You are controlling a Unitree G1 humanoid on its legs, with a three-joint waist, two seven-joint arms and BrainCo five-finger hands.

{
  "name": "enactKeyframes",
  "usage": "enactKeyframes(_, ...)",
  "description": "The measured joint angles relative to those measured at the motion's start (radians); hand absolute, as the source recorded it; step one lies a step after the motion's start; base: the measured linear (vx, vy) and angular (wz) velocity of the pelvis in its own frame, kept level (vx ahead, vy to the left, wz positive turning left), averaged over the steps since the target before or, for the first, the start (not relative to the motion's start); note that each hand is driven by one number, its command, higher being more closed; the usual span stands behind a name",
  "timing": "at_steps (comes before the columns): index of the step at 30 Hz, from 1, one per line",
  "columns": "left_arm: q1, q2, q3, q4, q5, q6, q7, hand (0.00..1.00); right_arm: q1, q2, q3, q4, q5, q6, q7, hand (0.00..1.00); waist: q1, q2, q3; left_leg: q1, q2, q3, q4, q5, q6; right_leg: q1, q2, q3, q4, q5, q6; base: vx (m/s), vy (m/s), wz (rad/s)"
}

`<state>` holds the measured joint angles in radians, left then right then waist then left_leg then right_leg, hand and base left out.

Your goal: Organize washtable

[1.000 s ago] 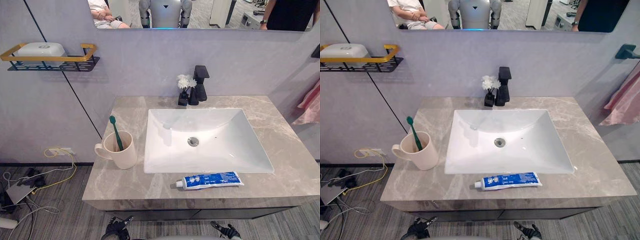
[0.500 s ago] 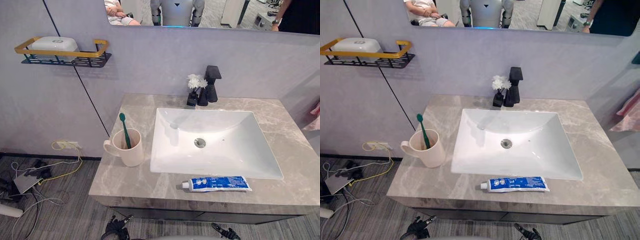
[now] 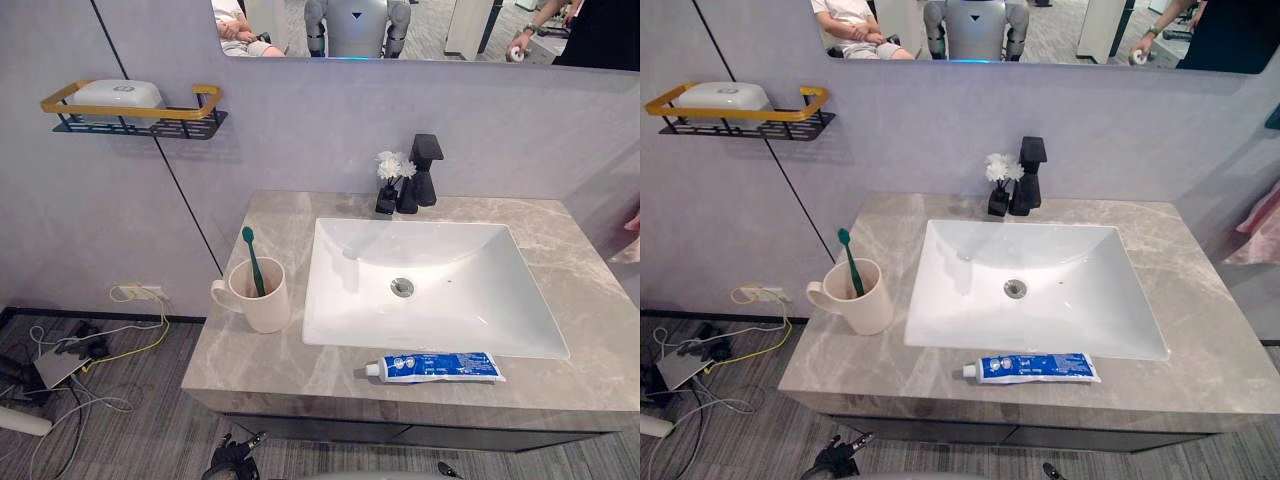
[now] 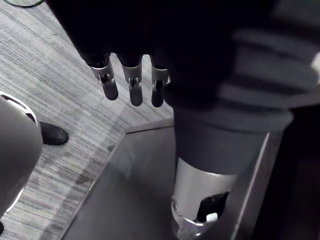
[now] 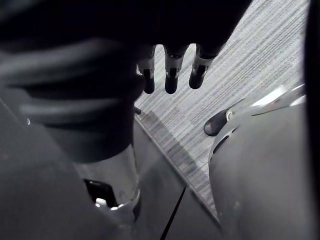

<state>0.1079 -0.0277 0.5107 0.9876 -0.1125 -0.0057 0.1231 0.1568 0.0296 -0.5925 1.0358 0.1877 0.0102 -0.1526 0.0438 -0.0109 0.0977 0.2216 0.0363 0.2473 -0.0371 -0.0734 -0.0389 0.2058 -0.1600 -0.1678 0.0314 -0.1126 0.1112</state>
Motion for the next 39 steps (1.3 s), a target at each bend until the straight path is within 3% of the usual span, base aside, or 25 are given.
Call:
enactKeyframes(7,0.027,0.069,0.26,-0.147,-0.099,-0.003,0.044,0.0,-0.011,-0.009,-0.04,-0.022,0.003,0.0,0.0,0.0,0.006,0.017,0.005,-0.01,0.0,-0.024,0.0,0.003,0.001,0.009,-0.003,-0.03,0.007,-0.008,0.002,-0.04,-0.032,0.12)
enactKeyframes(9,0.029,0.076,0.28,-0.233,-0.146,-0.005,0.065,0.0,-0.011,-0.005,-0.041,-0.036,0.004,0.0,0.0,0.0,0.01,0.02,0.005,-0.011,0.0,-0.029,0.0,0.003,0.001,0.01,-0.004,-0.038,0.011,-0.012,0.001,-0.02,-0.031,0.14)
enactKeyframes(10,0.029,0.073,0.279,-0.355,-0.19,-0.01,0.092,0.0,0.001,-0.002,-0.039,-0.04,0.008,-0.001,0.0,0.0,0.025,0.019,0.004,-0.017,0.0,-0.037,0.004,0.002,0.0,0.009,-0.005,-0.047,0.017,-0.019,0.0,0.0,-0.027,0.15)
enactKeyframes(11,0.029,0.072,0.276,-0.385,-0.199,-0.013,0.099,0.0,0.002,-0.001,-0.038,-0.041,0.009,-0.001,0.0,0.0,0.026,0.018,0.003,-0.019,0.0,-0.04,0.004,0.002,0.0,0.008,-0.006,-0.05,0.018,-0.02,0.0,0.01,-0.035,0.24)
enactKeyframes(16,0.077,0.036,0.228,-0.943,-0.228,-0.077,0.197,0.0,0.006,0.028,-0.01,-0.053,0.021,-0.002,-0.001,0.0,0.028,-0.002,-0.008,-0.042,-0.001,-0.071,0.047,-0.007,-0.001,0.019,-0.011,-0.081,0.023,-0.026,-0.002,0.06,-0.022,0.17)
enactKeyframes(17,0.089,0.032,0.193,-1.1,-0.22,-0.093,0.227,0.0,0.009,0.032,0.018,-0.052,0.025,-0.002,-0.001,0.0,0.028,-0.003,-0.01,-0.049,-0.002,-0.074,0.066,-0.014,0.0,0.02,-0.014,-0.084,0.026,-0.026,-0.002,0.04,0.004,0.07)
enactKeyframes(22,0.1,0.029,0.043,-1.451,-0.083,-0.121,0.273,0.0,0.002,0.032,0.096,-0.074,0.038,-0.002,0.002,0.0,0.028,0.008,-0.01,-0.056,-0.003,-0.096,0.101,-0.035,0.008,0.036,-0.019,-0.108,0.036,-0.027,0.0,-0.03,-0.002,0.11)
enactKeyframes(26,0.113,0.031,-0.198,-1.671,0.01,-0.143,0.273,0.0,-0.012,0.03,0.169,-0.075,0.038,-0.005,0.0,0.0,0.028,0.001,-0.016,-0.068,-0.002,-0.103,0.11,-0.041,0.009,0.037,-0.018,-0.117,0.036,-0.033,0.006,-0.09,-0.026,0.05)
enactKeyframes(31,0.105,0.092,-0.519,-1.82,0.129,-0.17,0.238,0.0,-0.007,0.02,0.17,-0.068,0.038,-0.005,-0.001,0.0,0.021,0.017,-0.053,-0.068,0.0,-0.103,0.113,-0.037,0.006,0.035,-0.015,-0.114,0.035,-0.033,0.006,-0.02,-0.01,0.0)
enactKeyframes(37,0.067,0.169,-0.678,-1.826,0.236,-0.176,0.223,0.0,-0.005,-0.008,0.188,-0.027,0.037,-0.011,0.0,0.0,0.025,0.025,-0.064,-0.059,-0.001,-0.105,0.115,-0.035,0.004,0.035,-0.014,-0.109,0.035,-0.033,0.005,0.0,0.0,-0.01)
enactKeyframes(39,0.012,0.229,-0.771,-1.825,0.284,-0.176,0.199,0.0,-0.005,-0.015,0.208,-0.016,0.035,-0.021,0.002,0.0,0.023,0.022,-0.063,-0.057,-0.002,-0.105,0.114,-0.033,0.005,0.035,-0.014,-0.105,0.036,-0.032,0.004,-0.04,-0.004,-0.02)
